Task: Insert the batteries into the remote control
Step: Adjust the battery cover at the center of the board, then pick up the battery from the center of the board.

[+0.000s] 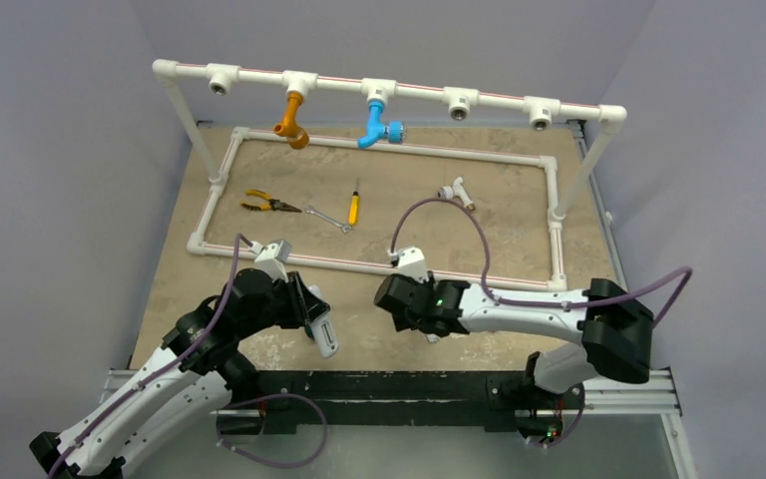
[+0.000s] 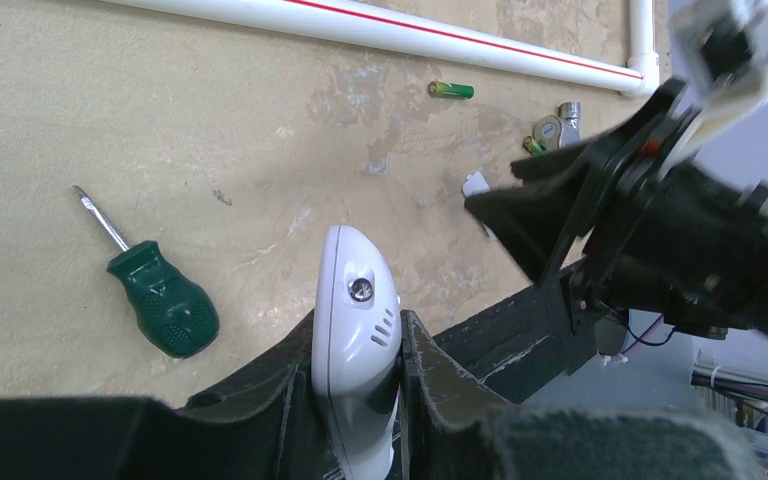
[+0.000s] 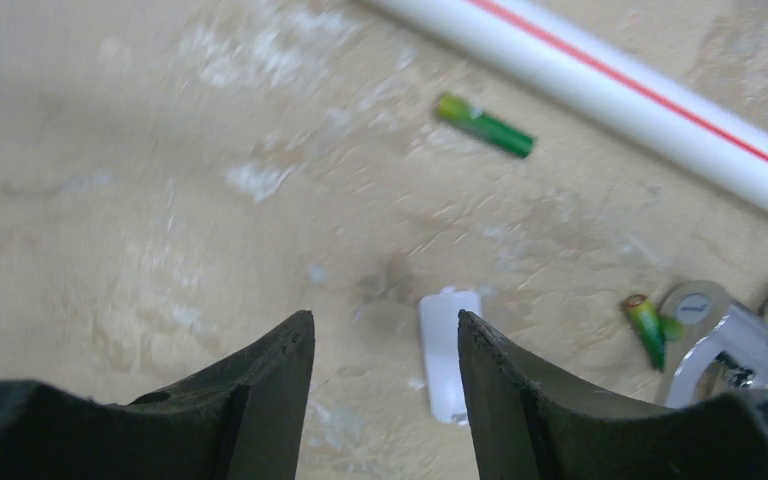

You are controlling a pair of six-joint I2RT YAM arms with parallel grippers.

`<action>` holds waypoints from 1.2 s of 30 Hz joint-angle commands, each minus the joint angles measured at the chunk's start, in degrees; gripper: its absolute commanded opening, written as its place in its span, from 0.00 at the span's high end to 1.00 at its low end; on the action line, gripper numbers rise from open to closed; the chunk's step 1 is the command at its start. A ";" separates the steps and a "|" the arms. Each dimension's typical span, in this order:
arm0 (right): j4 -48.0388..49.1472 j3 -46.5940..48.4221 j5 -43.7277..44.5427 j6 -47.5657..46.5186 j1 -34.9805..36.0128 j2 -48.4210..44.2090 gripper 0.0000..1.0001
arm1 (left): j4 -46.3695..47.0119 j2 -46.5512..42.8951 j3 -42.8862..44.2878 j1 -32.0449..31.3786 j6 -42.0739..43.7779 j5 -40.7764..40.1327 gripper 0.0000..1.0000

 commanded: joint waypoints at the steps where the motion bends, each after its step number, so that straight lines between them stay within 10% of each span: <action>1: 8.37 -4.33 -5.12 -1.22 -9.02 -6.60 0.47 | 1.87 0.16 2.50 0.51 0.68 1.03 1.00; 15: 16.72 -5.68 -8.79 4.88 -17.66 -0.37 0.38 | 3.41 0.59 1.75 0.52 0.67 2.90 1.00; 36: 16.40 -0.03 -12.60 -22.57 -20.12 10.04 0.31 | 4.63 1.30 1.29 0.53 1.28 4.85 1.00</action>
